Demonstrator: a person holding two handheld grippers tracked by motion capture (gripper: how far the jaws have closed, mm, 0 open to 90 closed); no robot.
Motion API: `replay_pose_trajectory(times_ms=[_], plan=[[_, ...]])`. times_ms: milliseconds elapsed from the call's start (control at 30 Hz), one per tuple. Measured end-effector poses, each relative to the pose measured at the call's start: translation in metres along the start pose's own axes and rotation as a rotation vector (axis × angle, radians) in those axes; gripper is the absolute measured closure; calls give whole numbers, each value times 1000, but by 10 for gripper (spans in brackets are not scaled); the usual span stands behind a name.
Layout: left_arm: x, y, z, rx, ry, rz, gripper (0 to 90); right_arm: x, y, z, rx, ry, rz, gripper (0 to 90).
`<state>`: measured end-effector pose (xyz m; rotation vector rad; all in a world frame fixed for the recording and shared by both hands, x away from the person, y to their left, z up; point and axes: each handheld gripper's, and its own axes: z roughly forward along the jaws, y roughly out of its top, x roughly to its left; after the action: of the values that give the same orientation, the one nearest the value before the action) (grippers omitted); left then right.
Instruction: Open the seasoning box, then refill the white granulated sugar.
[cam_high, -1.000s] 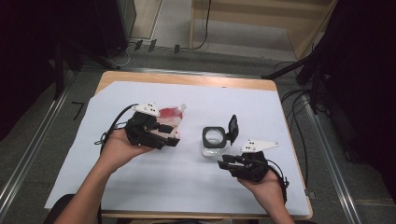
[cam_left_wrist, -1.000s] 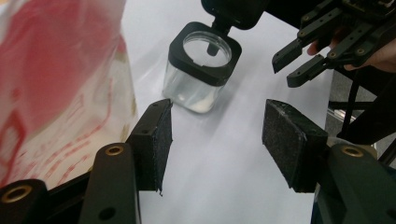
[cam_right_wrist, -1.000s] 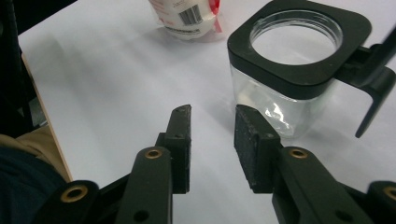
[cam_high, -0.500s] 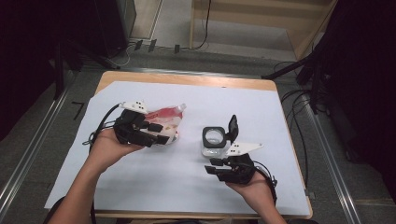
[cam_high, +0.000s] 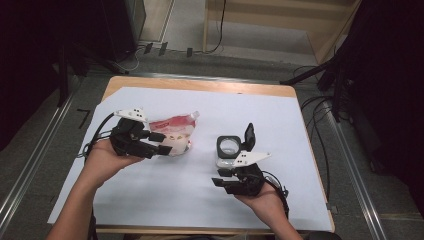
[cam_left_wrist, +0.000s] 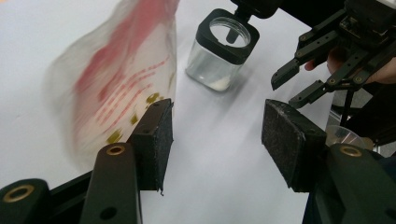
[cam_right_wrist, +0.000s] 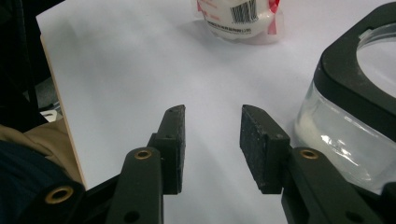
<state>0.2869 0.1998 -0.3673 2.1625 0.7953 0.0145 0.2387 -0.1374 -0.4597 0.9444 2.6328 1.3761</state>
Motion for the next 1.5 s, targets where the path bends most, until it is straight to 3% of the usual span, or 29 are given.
replay_pose_trajectory(times_ms=[533, 600, 867, 1167, 1367, 1500], plan=[[24, -19, -30, -24, 70, -81, 461, 3, 6, 1, -4, 20, -20, 604], [27, -20, -27, -10, 81, -82, 461, 3, 8, 1, -9, 22, -16, 604], [36, -12, -19, -30, 67, -84, 459, 6, 20, 12, 20, 43, 10, 599], [43, 4, -2, 3, 57, -60, 463, 7, 32, 21, 33, 34, -23, 598], [42, 11, 5, -11, 58, -44, 533, 3, 43, 27, 23, 35, -4, 593], [45, 11, 7, -26, 65, -65, 593, 2, 52, 32, 12, 29, -13, 591]])
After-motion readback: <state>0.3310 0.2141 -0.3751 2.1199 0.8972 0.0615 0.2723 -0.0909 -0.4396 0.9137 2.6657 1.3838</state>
